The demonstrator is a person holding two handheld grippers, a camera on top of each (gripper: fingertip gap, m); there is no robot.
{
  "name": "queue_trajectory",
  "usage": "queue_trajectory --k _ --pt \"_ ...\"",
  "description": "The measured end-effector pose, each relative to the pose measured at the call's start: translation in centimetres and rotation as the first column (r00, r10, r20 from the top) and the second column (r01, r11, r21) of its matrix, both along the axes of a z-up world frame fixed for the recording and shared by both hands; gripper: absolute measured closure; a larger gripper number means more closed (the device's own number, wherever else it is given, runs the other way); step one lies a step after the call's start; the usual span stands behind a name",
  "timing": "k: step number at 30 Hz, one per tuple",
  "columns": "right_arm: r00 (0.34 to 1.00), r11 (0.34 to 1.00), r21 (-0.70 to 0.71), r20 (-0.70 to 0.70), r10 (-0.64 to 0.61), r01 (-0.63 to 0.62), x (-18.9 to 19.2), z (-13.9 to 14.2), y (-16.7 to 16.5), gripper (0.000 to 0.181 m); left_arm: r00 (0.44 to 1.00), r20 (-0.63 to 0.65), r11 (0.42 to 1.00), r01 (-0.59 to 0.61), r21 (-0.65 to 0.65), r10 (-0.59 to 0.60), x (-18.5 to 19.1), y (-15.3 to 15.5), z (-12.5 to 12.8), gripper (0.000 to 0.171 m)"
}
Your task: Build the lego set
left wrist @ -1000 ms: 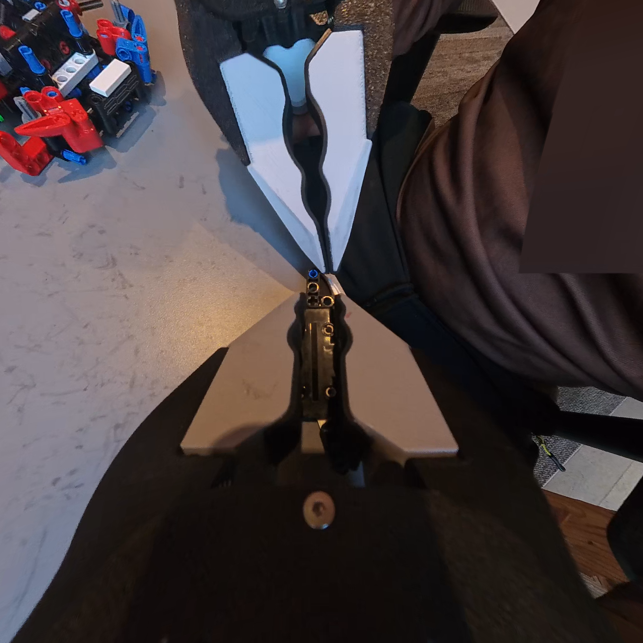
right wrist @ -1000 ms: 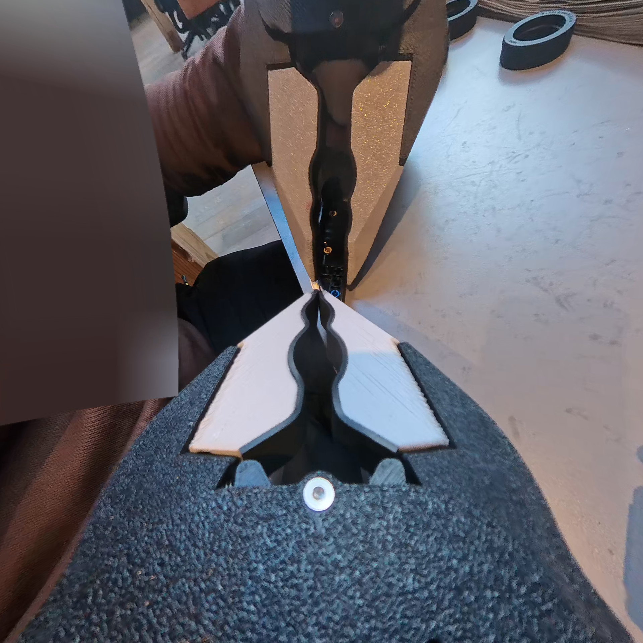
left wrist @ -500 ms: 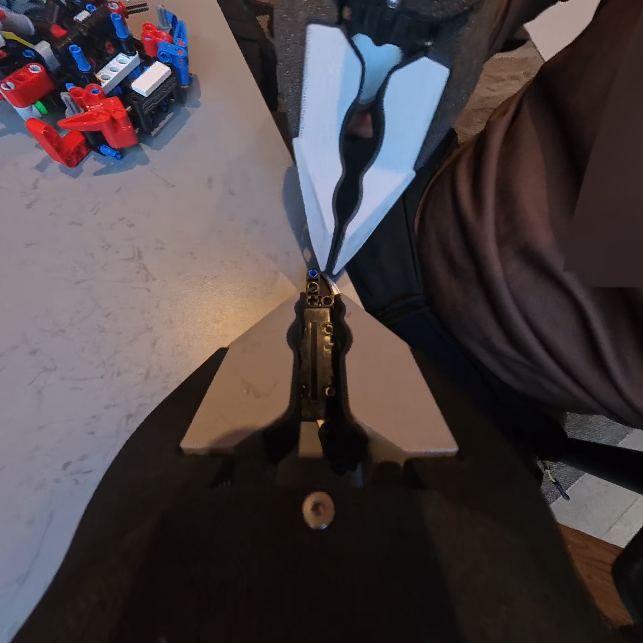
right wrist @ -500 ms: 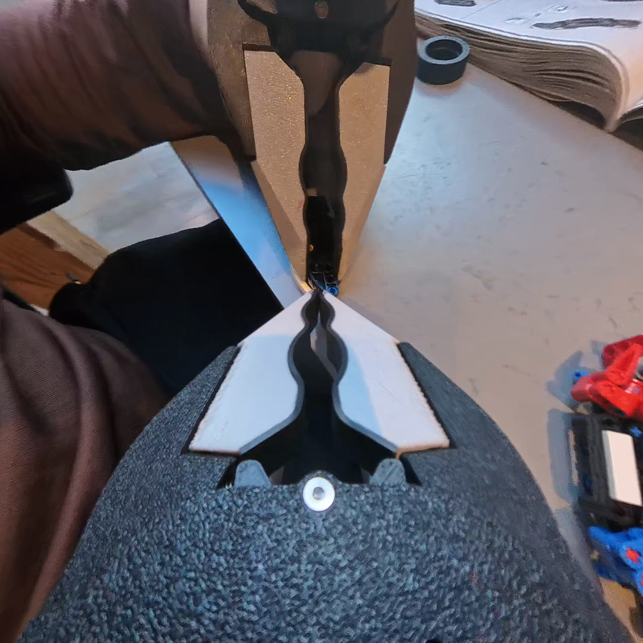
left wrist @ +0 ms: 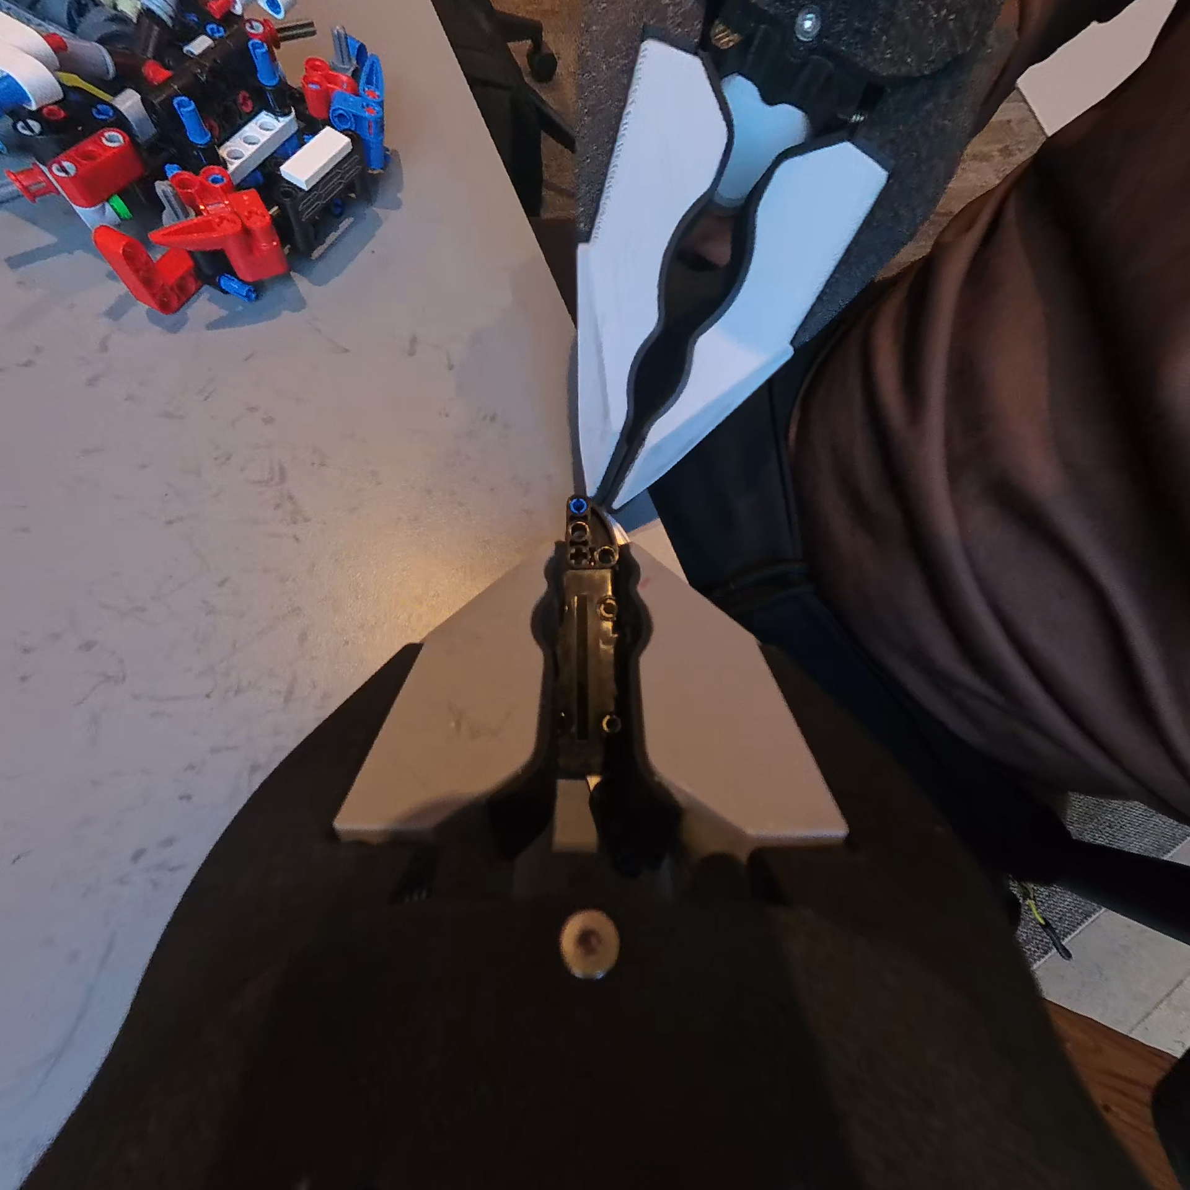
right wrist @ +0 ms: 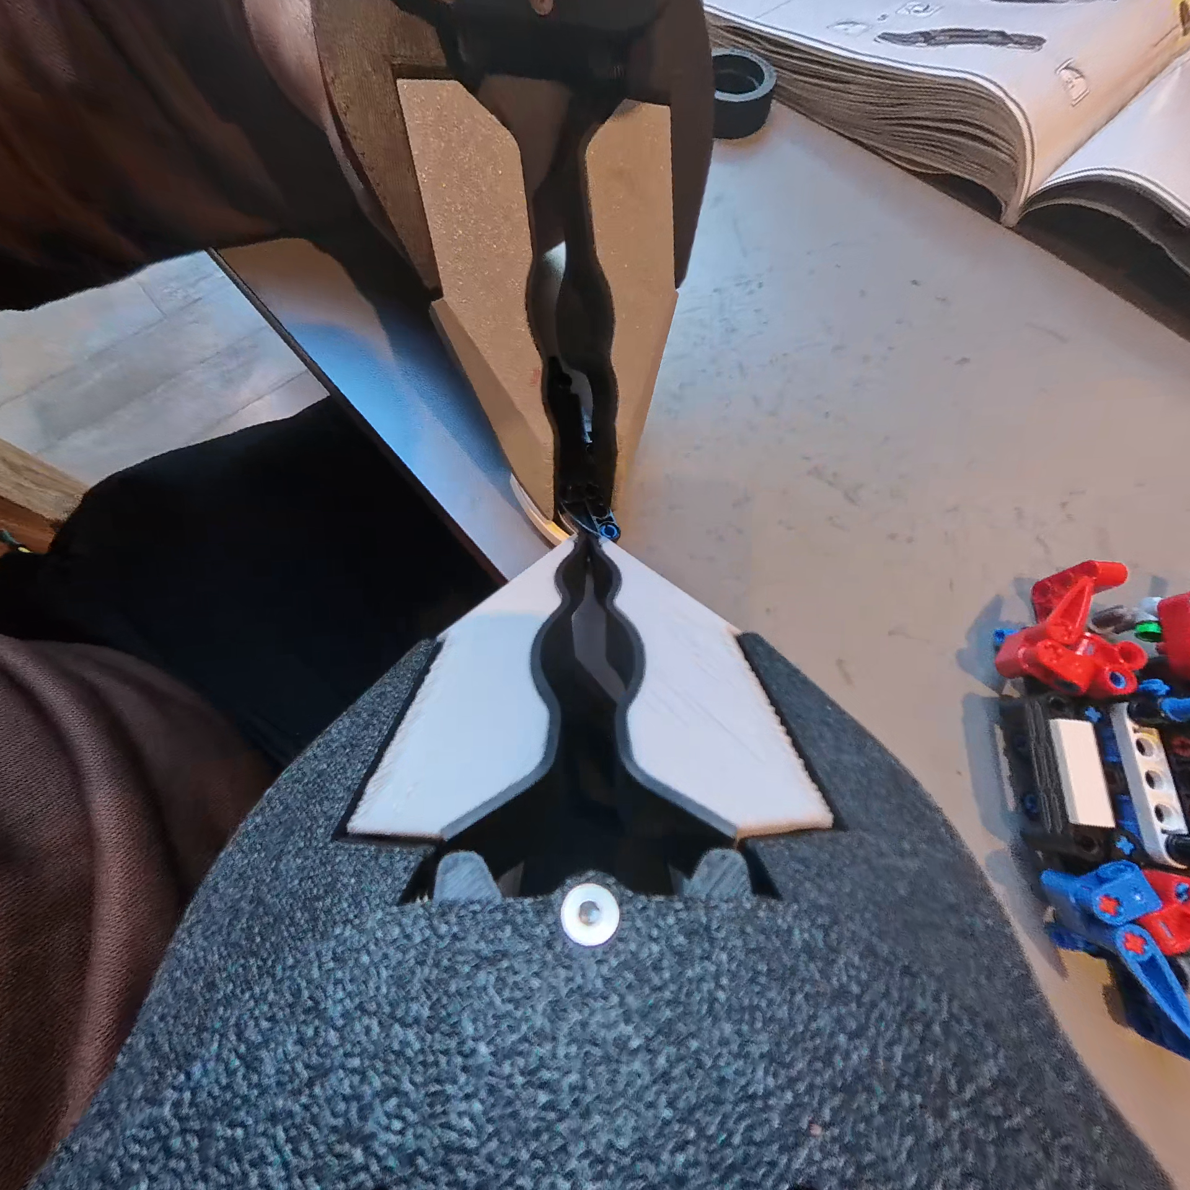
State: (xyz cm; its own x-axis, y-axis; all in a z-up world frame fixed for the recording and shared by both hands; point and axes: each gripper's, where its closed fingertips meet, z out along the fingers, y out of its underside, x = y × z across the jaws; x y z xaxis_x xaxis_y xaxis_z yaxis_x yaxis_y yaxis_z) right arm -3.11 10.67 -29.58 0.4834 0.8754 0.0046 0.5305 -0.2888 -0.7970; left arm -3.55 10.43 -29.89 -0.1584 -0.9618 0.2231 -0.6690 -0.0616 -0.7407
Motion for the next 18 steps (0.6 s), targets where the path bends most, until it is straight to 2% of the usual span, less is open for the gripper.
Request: queue_trajectory --k 3,4,5,8,11,15,18 --pt "0.999 0.999 0.022 0.030 -0.030 0.029 0.3 -0.1 0.3 0.179 1.000 0.000 1.000 -0.002 0.001 0.002 0.1 0.0 0.0 0.158" --pt "0.996 0.996 0.050 0.060 -0.070 0.067 0.9 -0.2 0.9 0.169 1.000 -0.001 1.000 0.004 -0.001 -0.004 0.0 0.0 0.0 0.158" --pt "0.993 0.994 0.072 0.081 -0.087 0.082 1.3 -0.3 1.2 0.167 1.000 -0.001 1.000 0.004 -0.003 -0.004 -0.1 0.0 0.0 0.158" --pt "0.998 0.998 0.016 0.005 -0.068 0.067 1.1 0.1 0.8 0.165 1.000 -0.002 1.000 0.003 -0.009 -0.003 -0.1 0.0 0.0 0.158" --pt "0.998 0.998 0.014 0.007 -0.067 0.067 1.1 0.0 0.9 0.160 1.000 -0.001 1.000 0.005 -0.009 -0.005 -0.1 0.0 0.0 0.158" --pt "0.999 1.000 -0.001 -0.036 -0.007 0.006 0.3 0.6 0.4 0.157 1.000 -0.001 1.000 0.008 -0.007 -0.008 -0.1 -0.1 0.0 0.158" --pt "1.000 1.000 0.004 -0.006 -0.008 0.008 0.1 0.1 1.0 0.157 1.000 0.000 1.000 0.013 0.011 -0.013 -0.1 -0.1 0.0 0.158"
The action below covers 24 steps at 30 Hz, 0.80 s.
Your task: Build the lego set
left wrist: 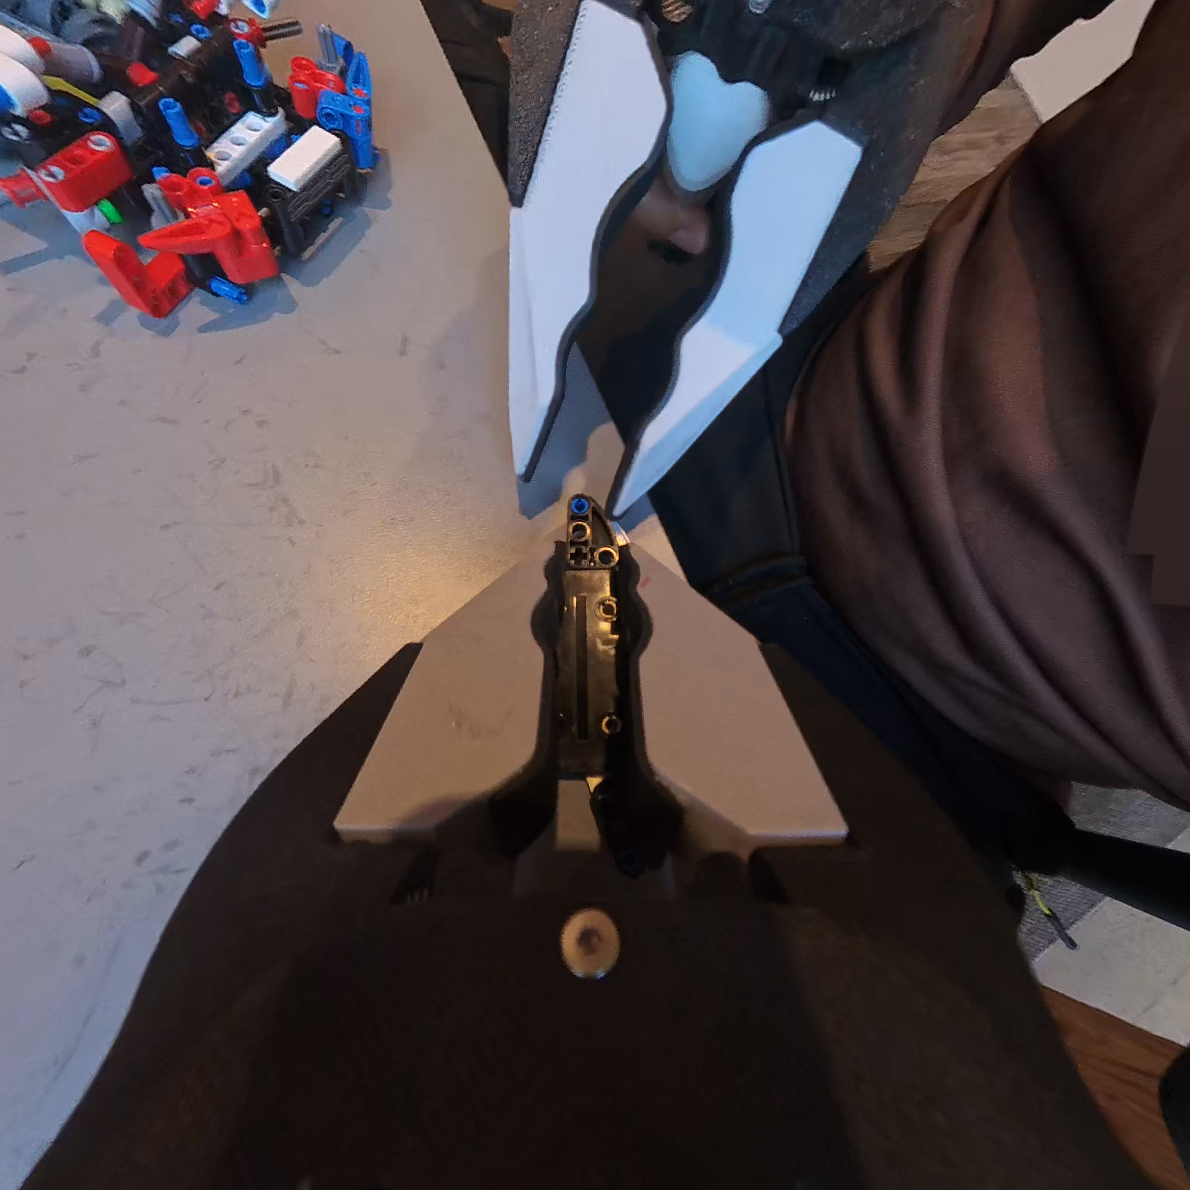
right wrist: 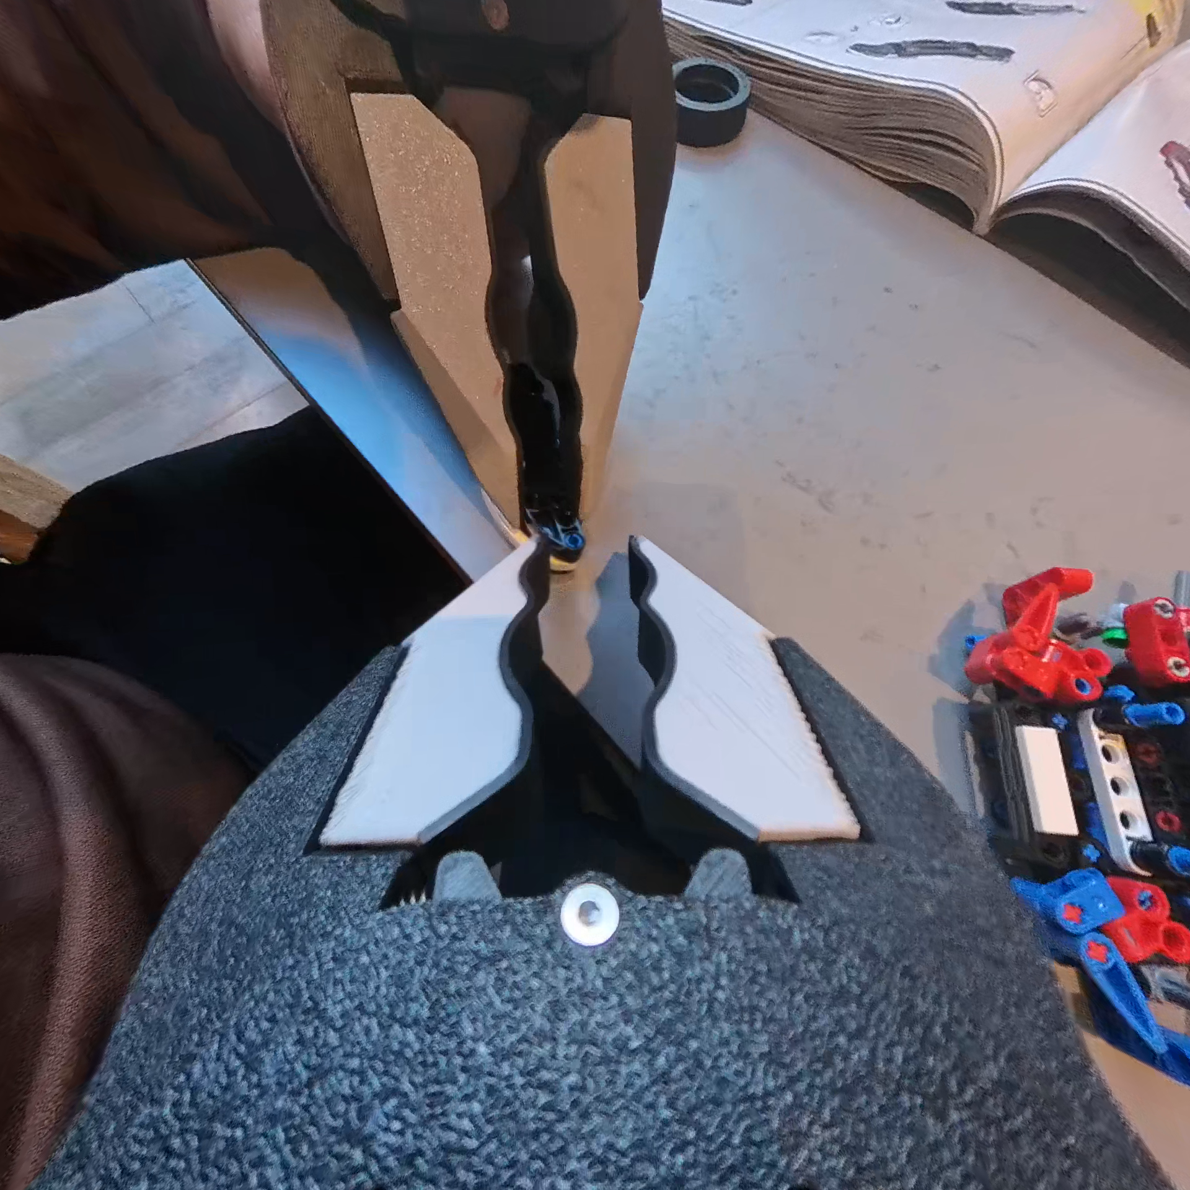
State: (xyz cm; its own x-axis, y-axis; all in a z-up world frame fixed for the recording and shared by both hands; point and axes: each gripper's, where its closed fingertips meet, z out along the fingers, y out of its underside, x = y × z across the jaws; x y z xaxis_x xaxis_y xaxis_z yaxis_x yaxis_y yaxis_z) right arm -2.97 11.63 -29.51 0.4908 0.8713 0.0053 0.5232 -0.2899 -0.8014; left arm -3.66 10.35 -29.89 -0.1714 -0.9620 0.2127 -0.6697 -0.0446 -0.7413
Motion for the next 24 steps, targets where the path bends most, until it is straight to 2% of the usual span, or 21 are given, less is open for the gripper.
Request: queue_trajectory --k 3,5,8,13,17,18,20,24 --pt "1.000 1.000 -0.008 0.013 -0.015 0.015 0.5 -0.2 0.6 0.155 1.000 0.001 1.000 -0.013 0.005 0.013 0.0 0.3 0.0 0.158" --pt "0.999 0.999 0.012 0.028 -0.044 0.044 1.2 -0.4 1.0 0.163 1.000 0.000 1.000 0.001 0.002 -0.001 -0.2 0.0 0.0 0.158" --pt "0.996 0.996 0.047 0.040 -0.080 0.078 1.6 -0.2 1.7 0.164 1.000 0.001 1.000 -0.002 0.004 0.002 -0.1 0.1 0.0 0.158" --pt "0.993 0.988 0.119 -0.077 -0.088 0.097 2.2 3.4 2.5 0.164 0.997 0.011 0.983 -0.082 0.162 0.081 -0.6 2.8 -0.1 0.158" --pt "0.980 0.974 0.171 -0.153 -0.126 0.152 4.6 6.3 3.3 0.163 0.993 0.017 0.977 -0.115 0.180 0.114 -0.7 3.9 0.2 0.158" --pt "0.976 0.971 0.174 -0.173 -0.131 0.162 5.3 6.9 3.5 0.162 0.993 0.033 0.974 -0.119 0.190 0.115 -0.5 4.0 0.6 0.156" --pt "0.968 0.970 0.160 -0.202 -0.148 0.182 6.9 7.5 3.8 0.162 0.988 0.067 0.973 -0.145 0.179 0.135 -0.1 4.1 1.7 0.141" --pt "0.972 0.990 0.087 -0.217 -0.090 0.111 8.1 6.4 3.1 0.156 0.968 0.088 0.958 -0.247 0.147 0.236 -1.3 4.5 3.9 0.122"
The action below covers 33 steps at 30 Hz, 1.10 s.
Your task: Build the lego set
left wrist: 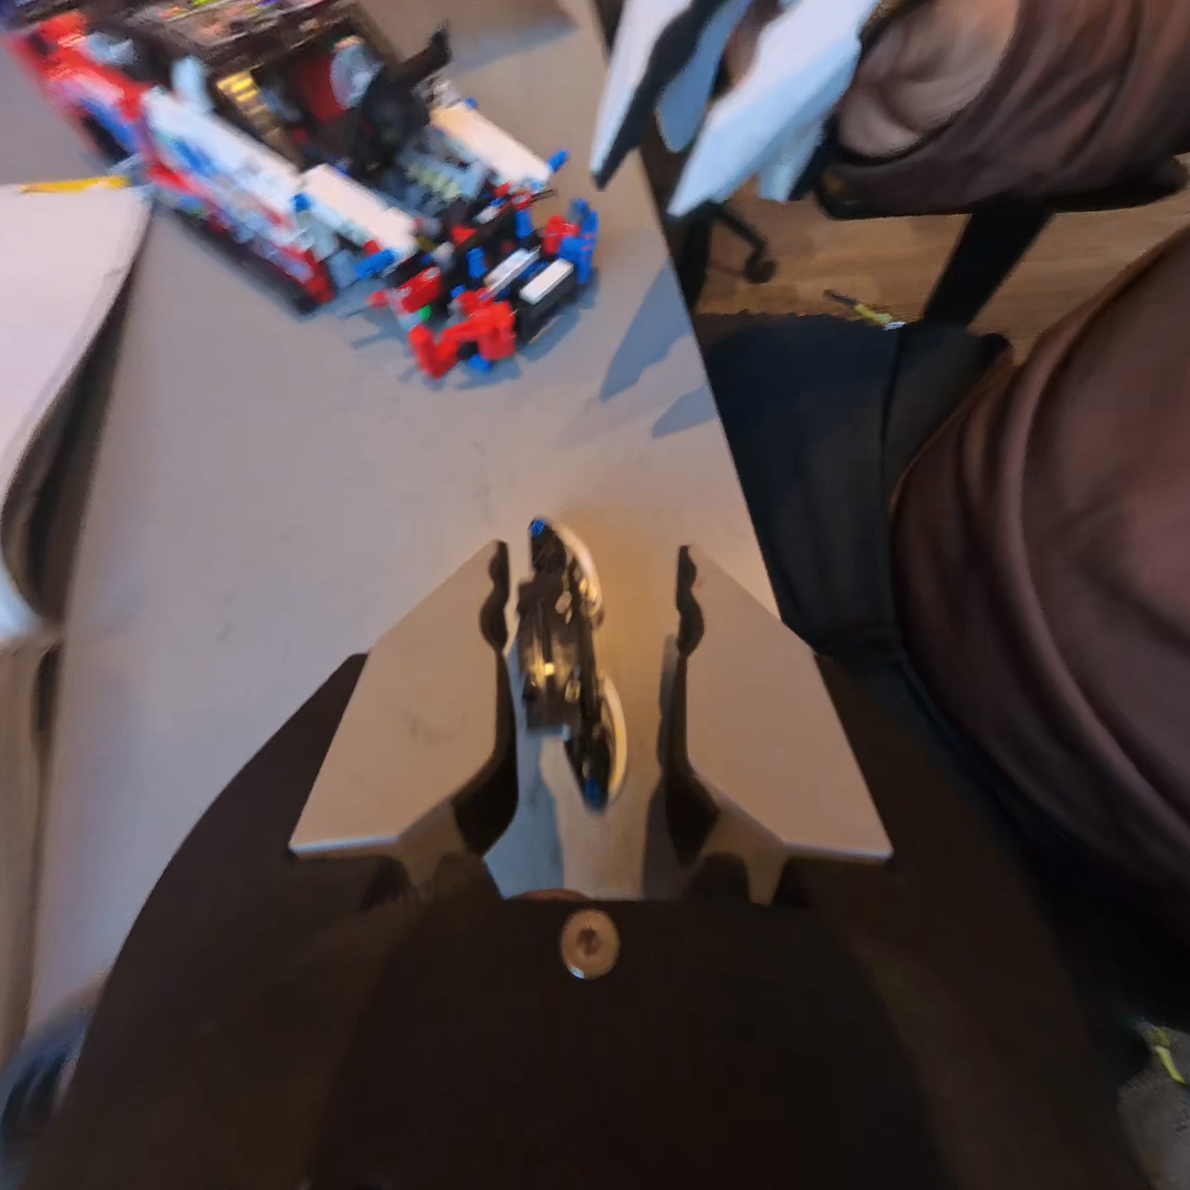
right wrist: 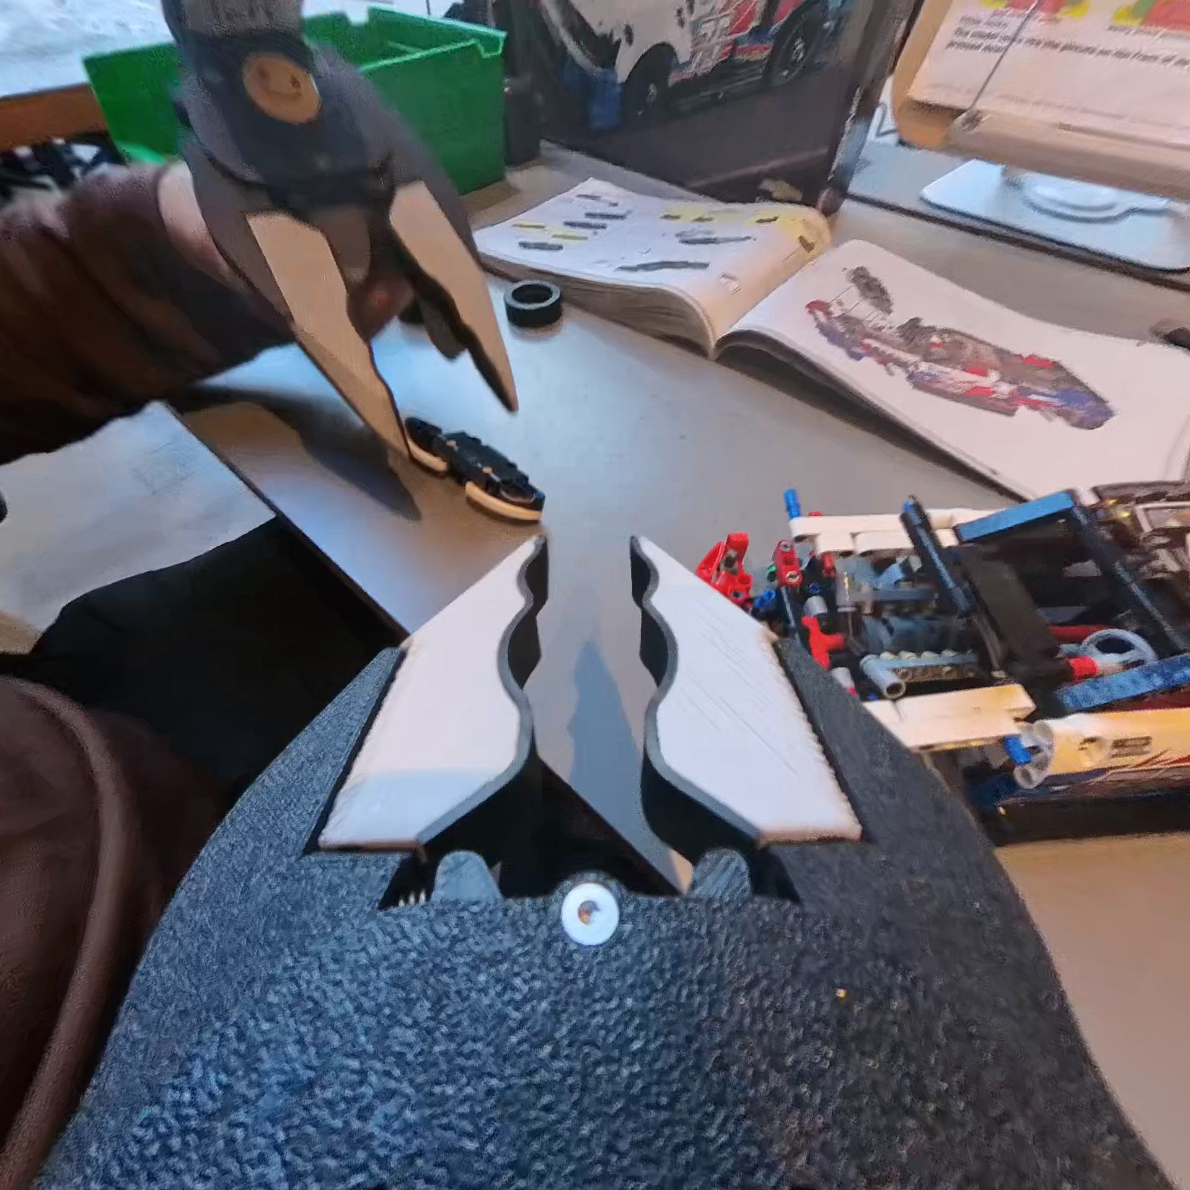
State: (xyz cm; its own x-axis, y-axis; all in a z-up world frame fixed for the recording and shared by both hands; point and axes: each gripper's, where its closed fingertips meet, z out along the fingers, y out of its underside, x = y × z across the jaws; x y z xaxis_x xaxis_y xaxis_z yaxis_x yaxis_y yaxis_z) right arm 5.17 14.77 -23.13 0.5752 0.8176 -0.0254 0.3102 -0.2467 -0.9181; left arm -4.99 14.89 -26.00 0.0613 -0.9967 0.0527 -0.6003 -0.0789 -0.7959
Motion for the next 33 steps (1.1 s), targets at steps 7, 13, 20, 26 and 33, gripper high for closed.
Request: queue_trajectory --k 7,13,20,26,33 --pt "0.984 0.985 -0.002 0.023 0.175 -0.175 -2.2 -1.9 -1.8 0.153 0.972 -0.044 0.973 -0.232 0.011 0.232 -5.9 0.4 -1.1 0.103" --pt "0.966 0.965 0.069 -0.030 0.256 -0.253 -3.2 -0.8 -1.9 0.153 0.949 -0.083 0.947 -0.310 -0.083 0.303 -7.2 -0.2 -4.2 0.098" --pt "0.968 0.979 0.096 -0.162 0.193 -0.180 -2.4 0.8 -0.3 0.154 0.977 -0.078 0.970 -0.207 -0.131 0.198 -5.6 1.4 -4.3 0.109" --pt "0.988 0.979 0.155 -0.105 -0.116 0.131 6.8 1.3 3.8 0.152 0.989 -0.068 0.976 -0.141 -0.164 0.132 -5.1 1.1 -4.2 0.117" --pt "0.968 0.981 0.063 -0.185 -0.170 0.184 10.3 0.9 3.8 0.146 0.993 -0.090 0.991 -0.083 -0.109 0.073 -4.3 0.7 -4.5 0.140"
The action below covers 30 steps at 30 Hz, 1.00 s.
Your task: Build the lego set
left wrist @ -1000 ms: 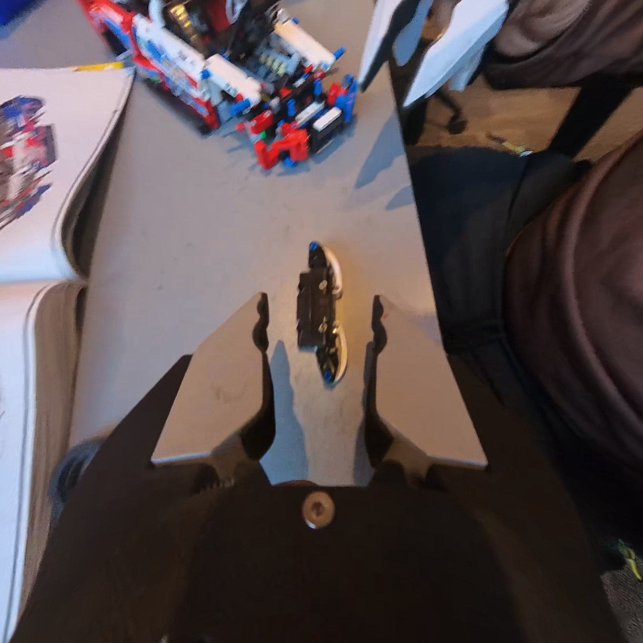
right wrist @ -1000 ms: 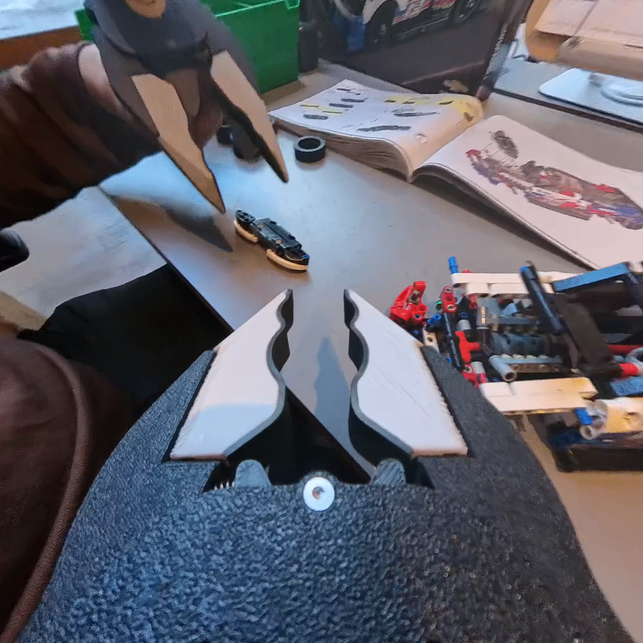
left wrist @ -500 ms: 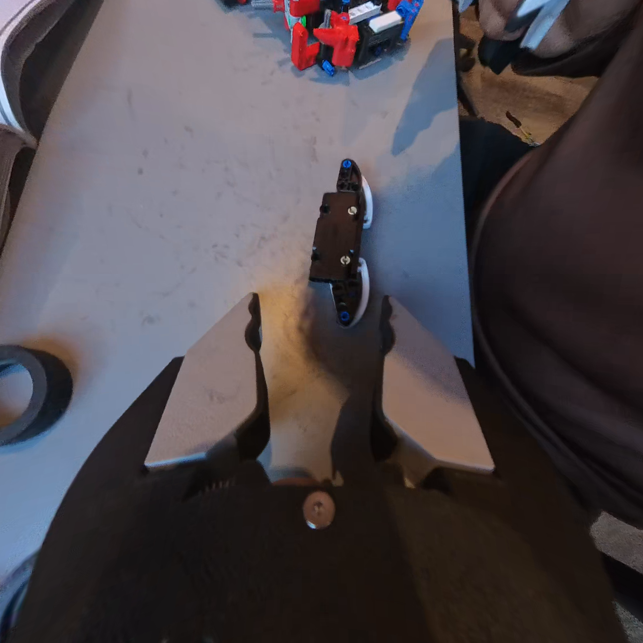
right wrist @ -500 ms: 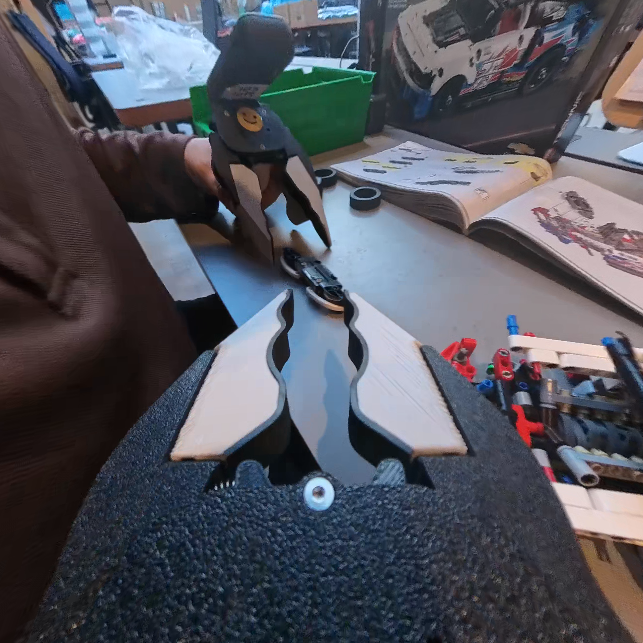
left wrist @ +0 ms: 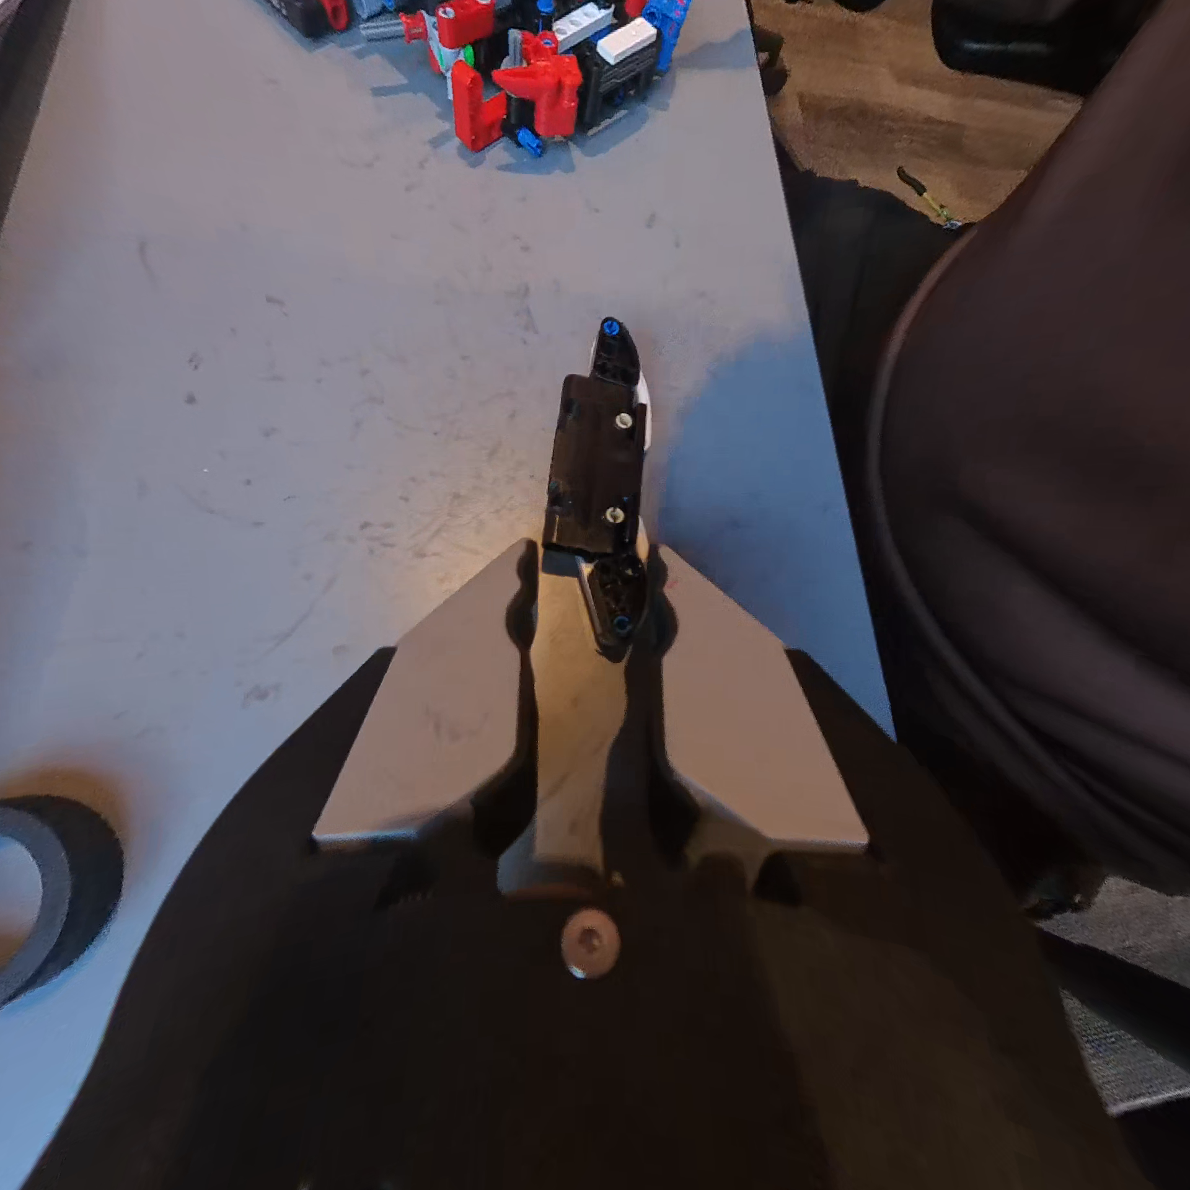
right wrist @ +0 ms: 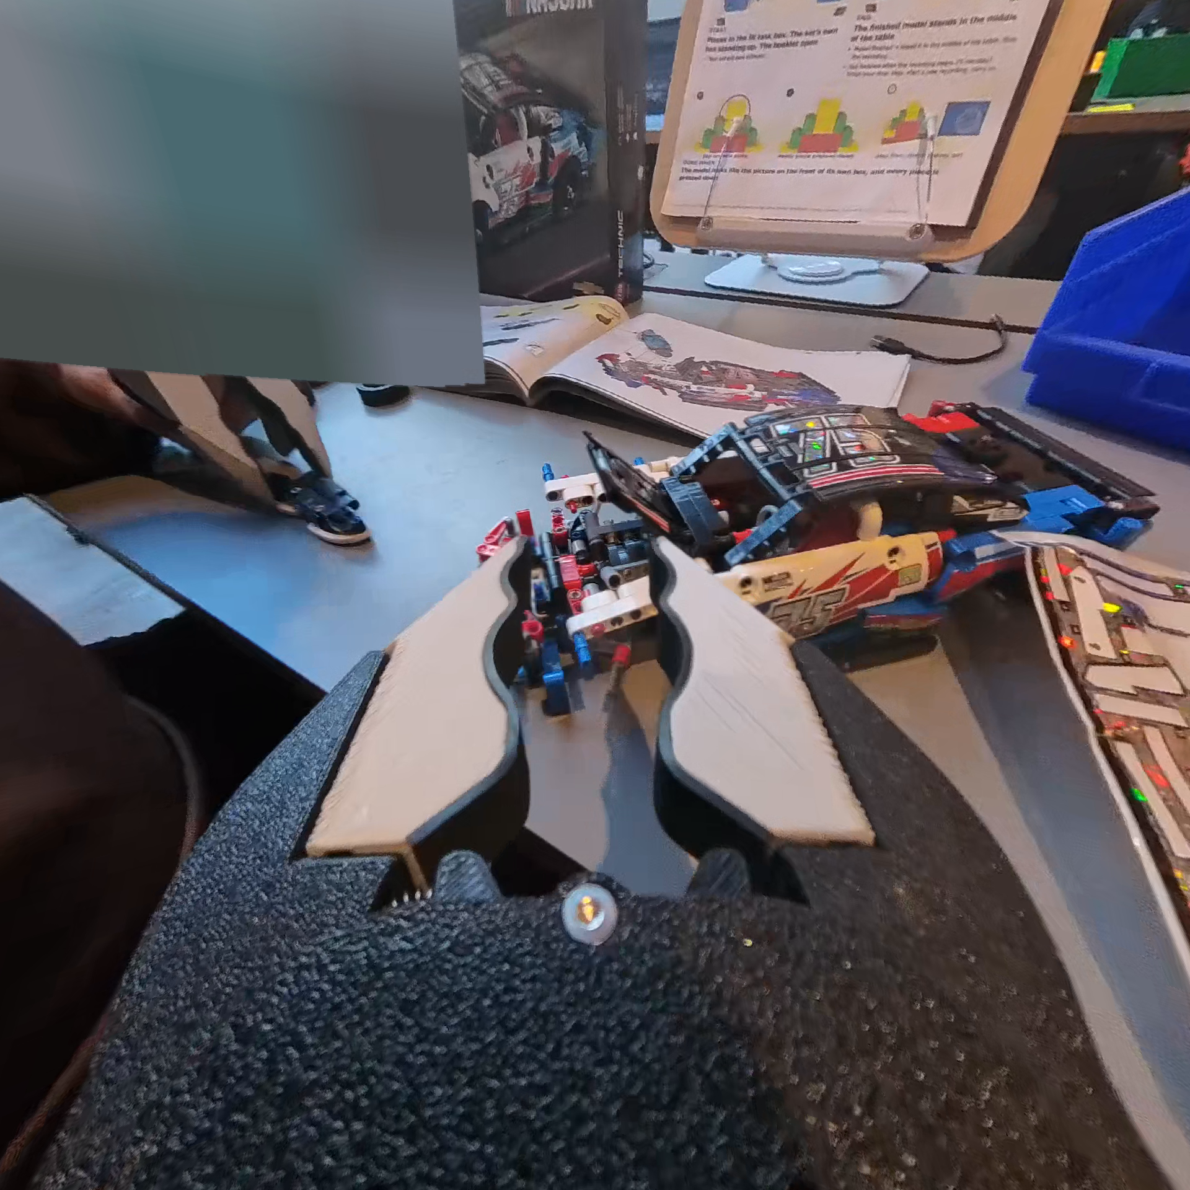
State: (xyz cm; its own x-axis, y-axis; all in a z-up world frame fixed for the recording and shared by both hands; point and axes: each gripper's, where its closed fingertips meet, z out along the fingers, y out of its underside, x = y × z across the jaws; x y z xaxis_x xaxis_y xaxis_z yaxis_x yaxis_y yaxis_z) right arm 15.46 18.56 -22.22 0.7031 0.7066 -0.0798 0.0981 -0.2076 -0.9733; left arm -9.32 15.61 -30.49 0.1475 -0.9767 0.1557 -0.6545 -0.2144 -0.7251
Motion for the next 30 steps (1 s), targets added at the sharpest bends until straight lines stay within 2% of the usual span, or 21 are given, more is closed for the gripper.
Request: queue_trajectory --k 4,6,9,11,15,18,20,23,27,30 --pt "0.998 0.998 -0.015 0.000 0.061 -0.061 -1.3 -0.3 -1.2 0.145 0.999 -0.001 0.999 0.039 -0.007 -0.039 0.6 -0.1 0.0 0.151" --pt "0.996 0.996 -0.024 0.017 0.082 -0.081 -1.9 -0.6 -1.8 0.146 0.998 0.001 0.998 0.063 -0.021 -0.063 0.8 -0.2 0.0 0.150" --pt "0.991 0.992 -0.027 0.051 0.128 -0.126 -3.0 -1.1 -3.0 0.146 0.997 0.018 0.995 0.081 -0.064 -0.080 0.8 -0.2 0.1 0.140" --pt "0.986 0.990 -0.019 0.085 0.142 -0.141 -3.5 -1.4 -3.6 0.146 0.999 0.029 0.998 0.042 -0.038 -0.041 0.6 0.9 0.4 0.111" --pt "0.985 0.992 0.016 0.117 0.123 -0.126 -3.3 -1.3 -3.5 0.147 0.995 0.071 0.998 0.066 0.023 -0.068 0.8 1.5 1.1 0.107" --pt "0.994 0.997 0.040 0.090 0.057 -0.061 -1.8 -0.6 -2.2 0.148 0.994 -0.002 0.993 0.114 0.026 -0.114 1.4 1.0 0.0 0.107" --pt "0.998 0.997 0.076 0.062 -0.006 0.002 -0.3 0.2 -1.0 0.148 0.986 -0.010 0.985 0.165 0.051 -0.165 1.9 0.6 -0.1 0.115" --pt "0.994 0.989 0.106 0.013 -0.105 0.103 2.3 1.0 0.9 0.147 0.973 -0.011 0.971 0.232 0.047 -0.232 2.4 0.5 -0.1 0.143" --pt "0.979 0.973 0.108 -0.027 -0.200 0.202 4.7 1.0 2.6 0.147 0.958 0.001 0.958 0.287 0.009 -0.287 2.8 0.8 -0.1 0.144" --pt "0.969 0.963 0.108 -0.025 -0.247 0.248 5.9 0.7 3.4 0.149 0.952 -0.006 0.952 0.305 0.039 -0.305 3.2 1.1 -0.1 0.144"
